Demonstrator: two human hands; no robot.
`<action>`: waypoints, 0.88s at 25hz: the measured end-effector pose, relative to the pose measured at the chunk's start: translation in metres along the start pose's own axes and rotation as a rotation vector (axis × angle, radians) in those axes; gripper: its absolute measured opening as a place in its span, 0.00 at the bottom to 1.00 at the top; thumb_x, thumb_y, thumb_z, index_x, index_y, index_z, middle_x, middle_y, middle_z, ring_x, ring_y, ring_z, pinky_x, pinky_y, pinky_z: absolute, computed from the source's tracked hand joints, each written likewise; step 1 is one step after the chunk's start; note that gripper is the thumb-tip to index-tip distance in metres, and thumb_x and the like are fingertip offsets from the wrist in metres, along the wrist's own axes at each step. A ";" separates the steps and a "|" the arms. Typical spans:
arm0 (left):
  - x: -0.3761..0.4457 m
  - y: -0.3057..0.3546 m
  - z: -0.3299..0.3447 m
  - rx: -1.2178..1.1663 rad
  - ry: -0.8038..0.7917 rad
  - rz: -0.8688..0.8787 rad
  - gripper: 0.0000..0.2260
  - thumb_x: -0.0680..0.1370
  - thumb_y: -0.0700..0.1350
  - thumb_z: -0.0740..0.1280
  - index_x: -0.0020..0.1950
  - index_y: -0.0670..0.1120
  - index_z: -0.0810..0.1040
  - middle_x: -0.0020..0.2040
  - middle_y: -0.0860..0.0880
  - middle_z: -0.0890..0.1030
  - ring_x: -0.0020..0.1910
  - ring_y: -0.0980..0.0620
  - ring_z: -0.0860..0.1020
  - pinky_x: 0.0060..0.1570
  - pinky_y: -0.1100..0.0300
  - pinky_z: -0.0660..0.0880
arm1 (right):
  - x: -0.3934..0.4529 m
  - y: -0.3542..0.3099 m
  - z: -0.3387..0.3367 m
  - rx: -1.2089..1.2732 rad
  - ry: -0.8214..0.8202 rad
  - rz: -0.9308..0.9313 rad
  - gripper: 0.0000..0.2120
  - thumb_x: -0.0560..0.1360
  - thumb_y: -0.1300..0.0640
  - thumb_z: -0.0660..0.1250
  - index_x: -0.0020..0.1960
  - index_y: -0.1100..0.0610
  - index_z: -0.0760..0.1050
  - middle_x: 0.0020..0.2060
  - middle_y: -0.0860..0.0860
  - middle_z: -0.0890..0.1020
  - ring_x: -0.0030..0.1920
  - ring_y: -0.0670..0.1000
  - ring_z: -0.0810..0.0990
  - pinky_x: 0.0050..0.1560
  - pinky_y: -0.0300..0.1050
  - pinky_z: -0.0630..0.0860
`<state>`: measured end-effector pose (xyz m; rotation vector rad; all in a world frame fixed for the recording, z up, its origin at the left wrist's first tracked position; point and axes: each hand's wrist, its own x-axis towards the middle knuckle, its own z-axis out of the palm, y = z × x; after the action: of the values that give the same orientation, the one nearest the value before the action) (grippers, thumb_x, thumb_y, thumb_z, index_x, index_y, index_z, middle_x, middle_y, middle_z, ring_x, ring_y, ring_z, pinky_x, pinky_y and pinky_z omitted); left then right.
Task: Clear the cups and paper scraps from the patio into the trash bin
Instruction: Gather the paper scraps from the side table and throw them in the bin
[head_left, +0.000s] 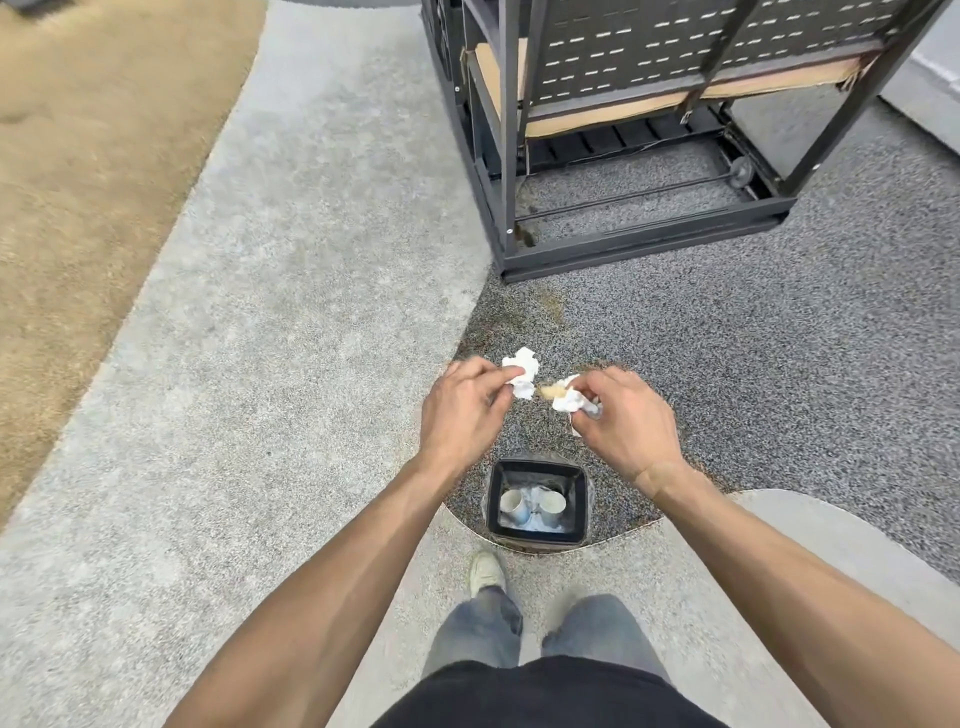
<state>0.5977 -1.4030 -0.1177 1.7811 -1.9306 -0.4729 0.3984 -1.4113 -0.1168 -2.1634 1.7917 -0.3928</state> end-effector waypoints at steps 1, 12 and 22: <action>0.007 -0.002 0.004 -0.016 -0.008 0.003 0.12 0.79 0.47 0.66 0.61 0.52 0.80 0.50 0.54 0.78 0.48 0.56 0.73 0.36 0.67 0.66 | 0.005 0.003 0.002 -0.001 -0.004 0.009 0.10 0.73 0.51 0.69 0.54 0.48 0.76 0.47 0.45 0.78 0.46 0.45 0.75 0.46 0.45 0.76; 0.040 -0.033 0.090 -0.016 -0.193 -0.144 0.15 0.81 0.49 0.61 0.68 0.49 0.75 0.55 0.51 0.77 0.51 0.55 0.74 0.50 0.52 0.77 | 0.040 0.078 0.060 0.036 -0.143 0.159 0.12 0.75 0.52 0.68 0.58 0.51 0.76 0.47 0.46 0.79 0.43 0.45 0.76 0.41 0.41 0.73; 0.024 -0.129 0.252 0.028 -0.408 -0.444 0.11 0.80 0.50 0.65 0.61 0.53 0.78 0.47 0.47 0.83 0.37 0.55 0.76 0.35 0.63 0.70 | 0.040 0.165 0.223 -0.003 -0.385 0.338 0.14 0.75 0.51 0.67 0.60 0.50 0.75 0.51 0.52 0.81 0.39 0.52 0.77 0.40 0.42 0.72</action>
<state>0.5645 -1.4556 -0.3950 2.2791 -1.7781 -1.0336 0.3460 -1.4665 -0.3864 -1.7388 1.8730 0.1005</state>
